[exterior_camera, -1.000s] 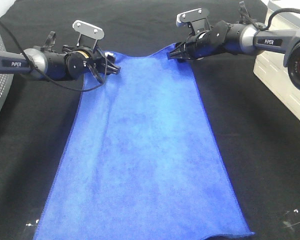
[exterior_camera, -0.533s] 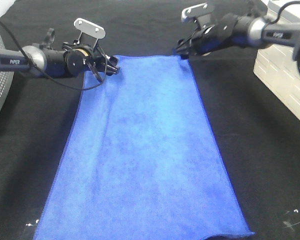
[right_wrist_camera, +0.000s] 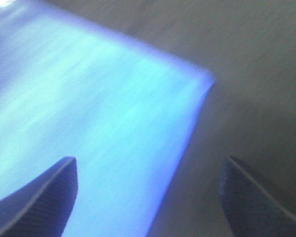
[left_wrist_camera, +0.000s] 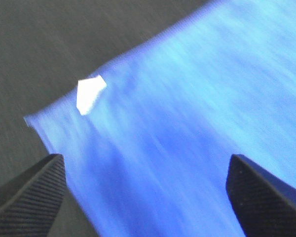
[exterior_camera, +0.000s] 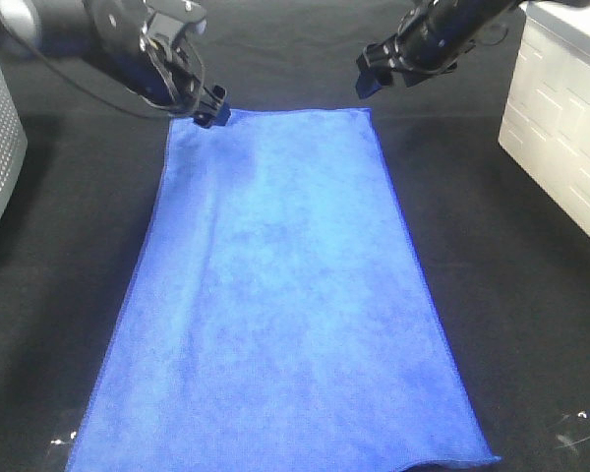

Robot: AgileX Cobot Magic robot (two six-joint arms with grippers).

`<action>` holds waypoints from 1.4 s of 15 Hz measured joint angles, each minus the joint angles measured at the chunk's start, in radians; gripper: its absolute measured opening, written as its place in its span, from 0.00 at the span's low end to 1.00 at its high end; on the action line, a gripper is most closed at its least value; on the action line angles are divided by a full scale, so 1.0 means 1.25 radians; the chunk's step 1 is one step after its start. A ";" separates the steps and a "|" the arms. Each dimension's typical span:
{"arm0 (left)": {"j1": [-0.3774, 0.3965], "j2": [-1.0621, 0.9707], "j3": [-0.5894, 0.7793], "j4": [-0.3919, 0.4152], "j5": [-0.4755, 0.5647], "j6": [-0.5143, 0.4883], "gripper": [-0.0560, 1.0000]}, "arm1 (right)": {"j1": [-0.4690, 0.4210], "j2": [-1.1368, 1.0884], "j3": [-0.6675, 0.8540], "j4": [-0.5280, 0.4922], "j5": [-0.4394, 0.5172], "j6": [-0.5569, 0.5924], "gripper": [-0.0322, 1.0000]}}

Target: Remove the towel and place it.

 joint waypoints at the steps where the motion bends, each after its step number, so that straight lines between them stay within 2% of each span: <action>1: 0.001 -0.035 0.000 0.000 0.083 0.000 0.84 | 0.000 -0.026 0.000 0.003 0.079 0.001 0.77; 2: 0.002 -0.069 0.000 0.000 0.170 -0.010 0.84 | 0.000 -0.054 0.000 0.003 0.152 0.007 0.77; 4: 0.002 -0.134 0.000 0.003 0.322 -0.081 0.84 | 0.000 -0.121 0.000 0.007 0.298 0.038 0.77; 5: 0.002 -0.162 0.000 0.011 0.382 -0.128 0.84 | 0.000 -0.153 0.000 0.012 0.329 0.063 0.77; 7: 0.002 -0.204 0.000 0.039 0.483 -0.231 0.84 | 0.000 -0.206 0.000 0.012 0.344 0.121 0.77; 8: 0.002 -0.214 0.000 0.079 0.550 -0.300 0.84 | 0.000 -0.236 0.000 -0.002 0.346 0.175 0.77; 9: 0.002 -0.214 0.000 0.110 0.583 -0.334 0.84 | 0.000 -0.250 0.000 -0.012 0.346 0.208 0.77; 10: 0.002 -0.214 0.000 0.110 0.583 -0.334 0.84 | 0.000 -0.250 0.000 -0.012 0.346 0.208 0.77; 14: 0.003 -0.215 0.000 0.204 0.599 -0.383 0.84 | -0.008 -0.280 0.000 -0.039 0.347 0.299 0.77; 16: 0.020 -0.228 0.000 0.220 0.599 -0.399 0.84 | -0.028 -0.300 0.000 -0.050 0.347 0.316 0.77; 18: 0.070 -0.249 0.000 0.220 0.600 -0.401 0.84 | -0.062 -0.327 0.014 -0.060 0.347 0.320 0.77; 21: 0.172 -0.298 0.000 0.220 0.601 -0.394 0.83 | -0.129 -0.388 0.101 -0.066 0.347 0.320 0.77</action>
